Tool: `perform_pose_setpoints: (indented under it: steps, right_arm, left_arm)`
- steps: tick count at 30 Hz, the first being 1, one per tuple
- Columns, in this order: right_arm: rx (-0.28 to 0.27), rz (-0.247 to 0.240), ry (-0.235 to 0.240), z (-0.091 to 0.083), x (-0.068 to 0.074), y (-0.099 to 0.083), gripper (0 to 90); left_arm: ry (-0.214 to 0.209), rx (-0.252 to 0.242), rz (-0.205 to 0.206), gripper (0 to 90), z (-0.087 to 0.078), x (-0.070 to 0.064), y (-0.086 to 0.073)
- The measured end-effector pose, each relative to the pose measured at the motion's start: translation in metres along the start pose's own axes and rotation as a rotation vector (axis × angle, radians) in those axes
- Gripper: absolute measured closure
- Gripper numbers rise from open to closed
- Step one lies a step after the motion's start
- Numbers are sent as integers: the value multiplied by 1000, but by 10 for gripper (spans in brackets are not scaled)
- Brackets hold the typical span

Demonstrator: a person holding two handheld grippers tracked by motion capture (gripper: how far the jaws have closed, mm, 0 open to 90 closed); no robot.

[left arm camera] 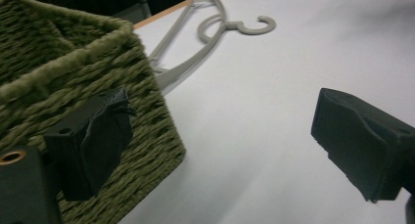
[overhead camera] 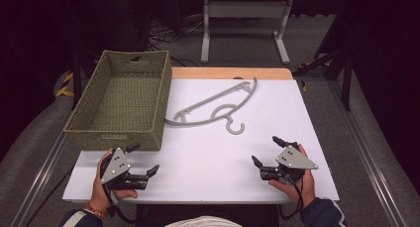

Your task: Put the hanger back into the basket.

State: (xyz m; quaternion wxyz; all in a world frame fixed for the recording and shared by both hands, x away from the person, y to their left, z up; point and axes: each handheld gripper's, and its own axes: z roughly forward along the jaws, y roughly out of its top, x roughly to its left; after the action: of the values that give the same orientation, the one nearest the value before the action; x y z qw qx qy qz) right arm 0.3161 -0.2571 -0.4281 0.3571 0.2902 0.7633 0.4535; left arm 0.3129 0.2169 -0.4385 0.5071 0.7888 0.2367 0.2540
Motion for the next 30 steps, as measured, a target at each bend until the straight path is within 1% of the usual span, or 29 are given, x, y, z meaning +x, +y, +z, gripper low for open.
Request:
perform_pose_setpoints:
  steps: [1, 3, 4, 6, 7, 8, 9, 11, 12, 13, 14, 17, 18, 19, 20, 21, 22, 23, 24, 25, 26, 27, 28, 29, 30]
  right_arm:
    - [2, 0, 0, 1, 0, 0, 107]
    - [7, 2, 0, 1, -1, -1, 107]
    - [11, 7, 2, 2, -1, -1, 107]
    - [13, 12, -2, 2, -2, -1, 107]
    - [11, 16, -2, 2, -2, 0, 107]
    - [11, 15, -4, 2, -3, 0, 107]
    - [15, 12, -5, 3, -3, 0, 107]
    - [16, 17, -3, 3, -3, 0, 107]
    - [16, 19, -3, 3, -3, 0, 107]
    - [16, 20, -1, 3, -3, 0, 107]
    - [16, 20, -1, 3, -3, 0, 107]
    - [11, 14, 1, 2, -4, 0, 107]
    - [10, 17, 2, 3, -5, 0, 107]
    - [11, 21, 5, 2, -7, 0, 107]
    - [11, 27, 5, 2, -8, 0, 107]
    - [11, 27, 5, 2, -8, 0, 107]
    - [7, 31, 5, 2, -9, -1, 107]
    - [7, 34, 5, 2, -10, -1, 107]
    - [8, 33, 5, 2, -10, -1, 107]
    - [11, 34, 8, 2, -11, -1, 107]
    - [9, 39, 8, 2, -11, -1, 107]
    - [10, 41, 10, 2, -11, -1, 107]
    - [10, 41, 10, 2, -11, -1, 107]
    - [13, 44, 15, 2, -10, -1, 107]
    - [14, 49, 21, 2, -10, -1, 107]
  left_arm:
    - [0, 0, 0, 110, 0, 0, 0]
    - [-37, 12, 8, 120, 6, -4, 3]
    - [-62, 22, 26, 120, 13, -10, 5]
    - [-100, 36, 47, 124, 22, -16, 8]
    - [-114, 37, 50, 127, 26, -19, 10]
    - [-134, 53, 70, 128, 35, -23, 14]
    - [-157, 56, 70, 128, 41, -25, 16]
    - [-178, 65, 82, 135, 53, -31, 22]
    - [-192, 73, 98, 139, 60, -34, 27]
    - [-197, 82, 120, 143, 73, -37, 36]
    - [-197, 82, 120, 148, 73, -37, 36]
    - [-208, 65, 89, 151, 100, -35, 54]
    - [-201, 79, 74, 151, 117, -31, 62]
    - [-197, 79, 65, 148, 127, -28, 66]
    - [-196, 94, 56, 148, 139, -25, 70]
    - [-196, 94, 56, 148, 139, -25, 70]
    - [-167, 105, 54, 148, 147, -23, 74]
    - [-166, 111, 40, 148, 156, -20, 76]
    - [-164, 129, 21, 149, 165, -18, 78]
    - [-142, 162, 2, 147, 178, -14, 78]
    - [-133, 178, -10, 148, 183, -12, 78]
    - [-131, 213, -41, 148, 193, -8, 77]
    - [-131, 213, -41, 148, 193, -8, 77]
    - [-133, 239, -66, 148, 200, -4, 77]
    - [-126, 252, -79, 150, 204, -1, 77]
